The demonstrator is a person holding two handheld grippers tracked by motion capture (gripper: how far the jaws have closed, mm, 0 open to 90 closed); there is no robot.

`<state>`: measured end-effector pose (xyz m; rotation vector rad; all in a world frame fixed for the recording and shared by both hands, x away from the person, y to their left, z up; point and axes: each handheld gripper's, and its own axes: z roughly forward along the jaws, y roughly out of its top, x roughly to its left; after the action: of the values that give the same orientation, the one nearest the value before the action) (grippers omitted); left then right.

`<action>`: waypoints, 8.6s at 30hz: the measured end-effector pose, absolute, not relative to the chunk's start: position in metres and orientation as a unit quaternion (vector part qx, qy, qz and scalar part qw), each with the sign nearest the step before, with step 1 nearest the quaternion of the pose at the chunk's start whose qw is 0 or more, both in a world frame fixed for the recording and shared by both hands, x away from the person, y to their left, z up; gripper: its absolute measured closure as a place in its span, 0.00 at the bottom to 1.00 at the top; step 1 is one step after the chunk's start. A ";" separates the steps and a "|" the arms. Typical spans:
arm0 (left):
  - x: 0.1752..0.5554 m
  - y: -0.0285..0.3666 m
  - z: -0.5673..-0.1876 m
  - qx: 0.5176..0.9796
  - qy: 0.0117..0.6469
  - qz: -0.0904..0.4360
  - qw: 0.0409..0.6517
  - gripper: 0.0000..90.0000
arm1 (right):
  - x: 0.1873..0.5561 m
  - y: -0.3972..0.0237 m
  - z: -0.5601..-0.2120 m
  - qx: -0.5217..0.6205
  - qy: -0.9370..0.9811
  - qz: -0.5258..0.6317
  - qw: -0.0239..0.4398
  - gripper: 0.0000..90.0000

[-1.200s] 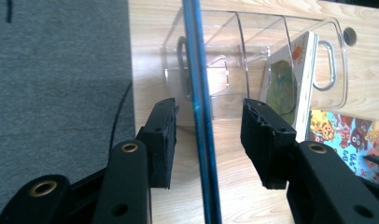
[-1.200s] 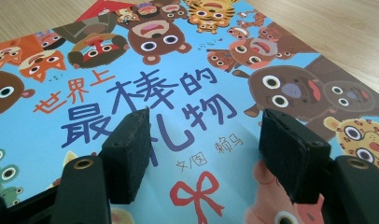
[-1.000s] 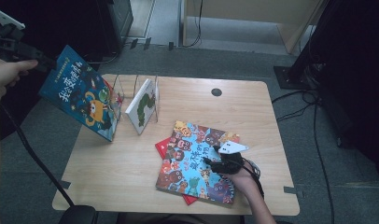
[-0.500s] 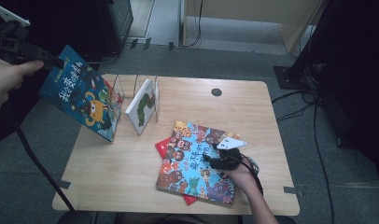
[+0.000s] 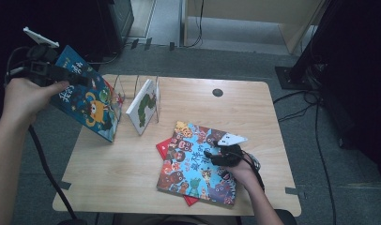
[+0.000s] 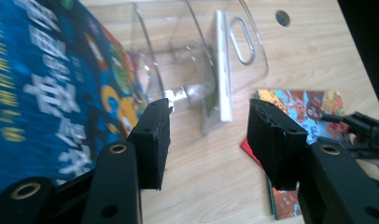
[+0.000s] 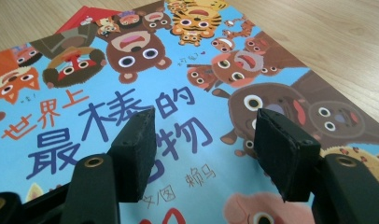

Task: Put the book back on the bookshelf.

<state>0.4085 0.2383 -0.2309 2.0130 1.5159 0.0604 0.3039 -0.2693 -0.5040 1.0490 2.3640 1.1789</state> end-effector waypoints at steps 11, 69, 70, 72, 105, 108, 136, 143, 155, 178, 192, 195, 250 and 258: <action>0.380 0.233 -0.268 0.766 0.569 0.027 0.299 0.55 | 0.312 -0.264 -0.501 0.358 0.824 0.415 0.143 0.46; 0.354 0.105 -0.454 0.823 0.491 -0.069 0.276 0.49 | 0.302 -0.264 -0.505 0.343 0.833 0.409 0.150 0.48; 0.355 0.102 -0.455 0.824 0.489 -0.071 0.278 0.49 | 0.301 -0.266 -0.505 0.345 0.832 0.408 0.150 0.48; 0.356 0.096 -0.456 0.824 0.485 -0.076 0.282 0.49 | 0.300 -0.268 -0.504 0.344 0.833 0.405 0.150 0.48; 0.359 0.047 -0.478 0.851 0.429 -0.105 0.284 0.45 | 0.252 -0.341 -0.506 0.410 0.797 0.408 0.173 0.94; 0.359 0.044 -0.480 0.851 0.427 -0.107 0.288 0.46 | 0.250 -0.347 -0.506 0.415 0.794 0.409 0.173 0.98; 0.351 0.040 -0.481 0.864 0.405 -0.070 0.291 0.45 | 0.244 -0.361 -0.509 0.426 0.801 0.391 0.155 1.00; 0.350 0.045 -0.473 0.861 0.411 -0.076 0.289 0.41 | 0.245 -0.362 -0.509 0.426 0.802 0.390 0.154 1.00; 0.351 0.054 -0.475 0.847 0.423 -0.095 0.308 0.39 | 0.248 -0.360 -0.509 0.423 0.804 0.392 0.147 1.00; 0.346 0.075 -0.487 0.819 0.469 -0.107 0.311 0.39 | 0.262 -0.341 -0.508 0.399 0.816 0.396 0.131 1.00; 0.341 0.084 -0.492 0.811 0.480 -0.109 0.316 0.41 | 0.273 -0.326 -0.508 0.378 0.825 0.402 0.118 1.00; 0.340 0.085 -0.493 0.810 0.479 -0.108 0.319 0.41 | 0.274 -0.322 -0.509 0.375 0.826 0.404 0.115 1.00; 0.356 0.078 -0.373 0.820 0.444 -0.175 0.316 0.75 | 0.283 -0.247 -0.514 0.289 0.851 0.430 0.084 0.97; 0.379 0.076 -0.341 0.850 0.423 -0.187 0.252 0.87 | 0.283 -0.232 -0.511 0.261 0.864 0.422 0.085 0.79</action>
<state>0.3789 0.0761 -0.3405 2.3117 1.1505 -0.5084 0.2829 -0.2320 -0.5112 0.7783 2.5772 1.2577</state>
